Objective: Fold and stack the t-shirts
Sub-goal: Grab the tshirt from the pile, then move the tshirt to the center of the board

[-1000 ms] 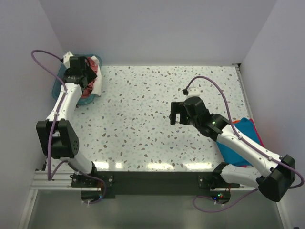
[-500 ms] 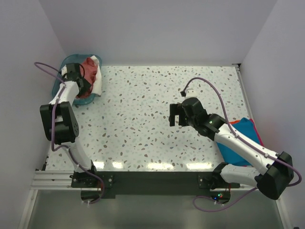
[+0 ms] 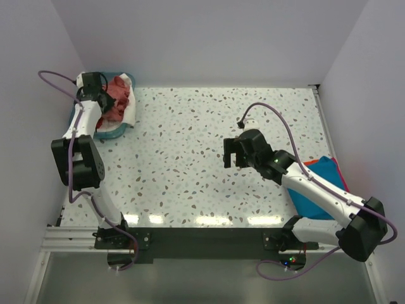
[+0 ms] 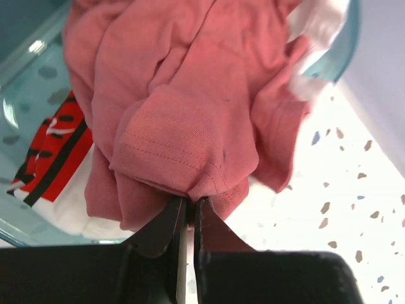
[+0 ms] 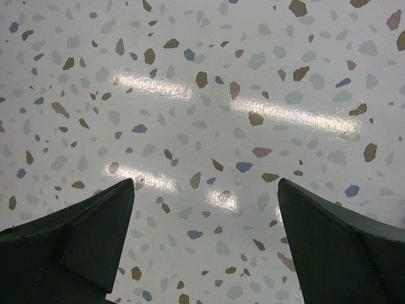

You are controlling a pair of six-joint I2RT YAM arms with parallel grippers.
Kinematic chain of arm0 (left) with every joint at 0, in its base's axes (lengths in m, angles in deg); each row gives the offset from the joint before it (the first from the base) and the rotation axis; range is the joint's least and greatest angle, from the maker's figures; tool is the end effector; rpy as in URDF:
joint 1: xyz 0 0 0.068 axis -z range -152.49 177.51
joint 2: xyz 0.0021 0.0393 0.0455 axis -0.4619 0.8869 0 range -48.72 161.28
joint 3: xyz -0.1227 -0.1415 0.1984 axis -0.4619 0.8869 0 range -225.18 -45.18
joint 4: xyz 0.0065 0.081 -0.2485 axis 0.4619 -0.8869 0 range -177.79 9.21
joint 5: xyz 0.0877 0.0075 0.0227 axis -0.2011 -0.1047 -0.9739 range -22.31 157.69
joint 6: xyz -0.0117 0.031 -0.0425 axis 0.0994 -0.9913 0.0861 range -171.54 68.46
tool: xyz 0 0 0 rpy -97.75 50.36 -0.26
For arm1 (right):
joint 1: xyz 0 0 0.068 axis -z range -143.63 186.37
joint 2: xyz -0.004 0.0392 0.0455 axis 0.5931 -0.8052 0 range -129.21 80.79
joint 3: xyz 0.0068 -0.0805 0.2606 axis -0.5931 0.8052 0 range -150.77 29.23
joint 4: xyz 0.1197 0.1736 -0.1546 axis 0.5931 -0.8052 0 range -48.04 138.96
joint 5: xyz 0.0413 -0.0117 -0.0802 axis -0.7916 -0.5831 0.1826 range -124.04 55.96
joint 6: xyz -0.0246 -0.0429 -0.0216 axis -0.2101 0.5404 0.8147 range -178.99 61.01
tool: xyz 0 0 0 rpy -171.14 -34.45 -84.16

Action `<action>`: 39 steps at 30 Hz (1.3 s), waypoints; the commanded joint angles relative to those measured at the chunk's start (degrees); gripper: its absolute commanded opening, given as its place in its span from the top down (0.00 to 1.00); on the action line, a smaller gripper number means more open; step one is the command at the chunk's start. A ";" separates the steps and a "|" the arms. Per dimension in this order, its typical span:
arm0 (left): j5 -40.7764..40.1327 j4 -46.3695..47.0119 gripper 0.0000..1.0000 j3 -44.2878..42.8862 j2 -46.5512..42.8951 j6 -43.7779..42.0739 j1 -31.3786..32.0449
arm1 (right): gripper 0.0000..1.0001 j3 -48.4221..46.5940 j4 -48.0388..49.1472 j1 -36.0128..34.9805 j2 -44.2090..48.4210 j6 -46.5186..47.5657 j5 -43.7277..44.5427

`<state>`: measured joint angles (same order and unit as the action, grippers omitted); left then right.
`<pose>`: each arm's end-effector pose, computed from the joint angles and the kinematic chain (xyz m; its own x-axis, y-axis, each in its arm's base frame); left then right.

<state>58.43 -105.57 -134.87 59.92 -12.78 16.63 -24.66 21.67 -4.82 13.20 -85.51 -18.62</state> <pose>0.4255 0.0877 0.2655 -0.3412 -0.6947 -0.6332 -0.6592 0.6571 -0.3657 0.1970 0.1597 0.2867 -0.6577 -0.0036 -0.7533 -0.2126 0.9602 0.1810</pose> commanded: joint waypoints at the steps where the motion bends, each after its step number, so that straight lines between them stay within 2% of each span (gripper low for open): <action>1: 0.03 3.33 1.00 -7.76 -5.71 -2.90 -0.55 | 0.01 -1.39 2.85 0.06 -0.96 1.12 -0.57; 9: 4.59 5.70 1.00 -18.49 -11.87 -6.15 -0.11 | 0.01 -4.81 3.30 0.06 -2.89 2.53 0.05; 13: 6.44 7.54 1.00 -23.42 -16.16 -8.44 2.25 | 0.01 -7.28 2.33 0.06 -3.69 3.67 1.53; 16: 6.62 8.16 1.00 -26.58 -18.98 -11.41 6.99 | 0.01 -9.48 1.02 0.06 -3.16 4.02 3.47; 18: 6.18 8.34 1.00 -27.55 -20.30 -13.09 12.35 | 0.01 -10.27 0.66 -0.03 -2.37 4.11 3.91; 23: 6.27 9.82 1.00 -23.35 -26.28 -13.54 23.06 | 0.01 -10.27 -0.40 0.06 3.24 2.71 5.58; 26: 7.14 12.37 1.00 -15.71 -29.62 -11.88 27.55 | 0.01 -9.14 -0.49 0.06 6.15 1.48 6.46; 29: 10.73 14.57 1.00 -6.22 -31.12 -7.84 28.80 | 0.01 -7.64 0.13 -0.03 8.61 1.04 8.48; 30: 10.92 15.97 0.96 -1.15 -31.29 -5.65 28.80 | 0.01 -7.37 0.04 0.14 8.62 1.04 9.70; 31: 10.93 16.07 0.86 1.07 -30.69 -4.93 28.72 | 0.01 -7.28 -0.13 0.06 8.36 1.04 10.06; 32: 9.62 14.68 0.73 2.58 -29.90 -4.32 28.45 | 0.01 -7.72 -0.66 0.14 7.83 1.12 10.42; 33: 9.43 13.01 0.56 4.16 -28.76 -2.40 27.67 | 0.01 -7.81 -1.10 0.06 7.04 1.04 10.59; 34: 10.65 11.61 0.50 4.61 -25.96 -0.98 26.27 | 0.01 -7.90 -1.54 0.14 5.73 1.21 10.77; 36: 18.29 11.85 0.43 8.62 -24.27 1.74 22.31 | 0.01 -7.72 -1.80 0.14 4.23 1.39 10.86; 39: 18.93 13.61 0.39 15.39 -24.96 2.02 22.03 | 0.01 -6.23 -0.75 0.23 1.94 1.65 10.16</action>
<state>73.41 -93.44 -124.06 36.95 -14.00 39.54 -32.09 20.30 -4.79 16.45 -83.63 -9.98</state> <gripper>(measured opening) 0.600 0.986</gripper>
